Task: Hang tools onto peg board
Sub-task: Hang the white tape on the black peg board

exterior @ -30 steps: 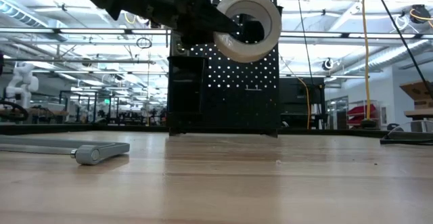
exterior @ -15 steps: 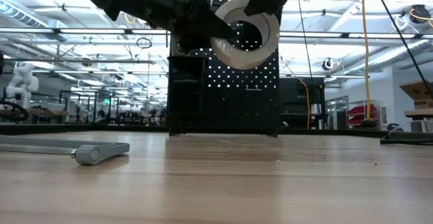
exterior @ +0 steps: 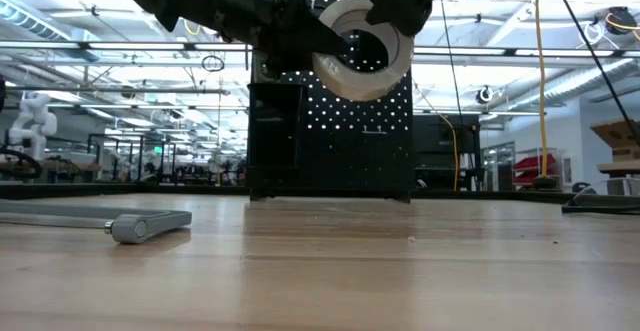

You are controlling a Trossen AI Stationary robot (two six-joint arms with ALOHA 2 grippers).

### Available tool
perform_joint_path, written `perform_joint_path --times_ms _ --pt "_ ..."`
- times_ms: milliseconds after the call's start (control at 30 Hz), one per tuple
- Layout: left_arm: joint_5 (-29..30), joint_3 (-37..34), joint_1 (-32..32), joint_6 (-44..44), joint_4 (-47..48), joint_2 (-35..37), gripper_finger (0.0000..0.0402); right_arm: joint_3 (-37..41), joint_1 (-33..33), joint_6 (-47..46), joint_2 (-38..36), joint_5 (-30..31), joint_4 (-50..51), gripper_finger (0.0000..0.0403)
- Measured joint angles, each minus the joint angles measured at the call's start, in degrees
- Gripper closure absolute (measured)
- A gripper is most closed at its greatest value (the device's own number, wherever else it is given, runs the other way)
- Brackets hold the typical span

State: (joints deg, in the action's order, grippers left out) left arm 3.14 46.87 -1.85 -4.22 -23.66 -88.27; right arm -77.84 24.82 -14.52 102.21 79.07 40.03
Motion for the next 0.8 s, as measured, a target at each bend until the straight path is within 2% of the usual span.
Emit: perform_joint_path --times_ms 233,333,500,667,800 --pt "-0.11 0.00 0.00 -0.29 0.04 0.00 0.0242 0.01 -0.07 -0.83 0.00 -0.76 -0.11 0.0332" --pt "0.01 0.00 -0.10 0.29 -0.07 0.00 0.0201 0.01 -0.11 -1.45 0.00 -1.16 -0.43 0.0332" --pt "3.44 0.00 -0.11 0.45 0.61 0.94 0.0124 -0.01 -0.13 -2.53 0.01 -1.21 0.88 0.0332" --pt "4.60 0.00 -0.09 0.42 5.73 4.95 0.0106 2.50 -0.13 -8.72 0.52 3.23 5.38 0.0332" --pt "5.88 0.00 -0.09 0.14 11.31 8.10 0.0104 5.46 -0.42 -13.66 0.66 3.50 5.21 0.0332"
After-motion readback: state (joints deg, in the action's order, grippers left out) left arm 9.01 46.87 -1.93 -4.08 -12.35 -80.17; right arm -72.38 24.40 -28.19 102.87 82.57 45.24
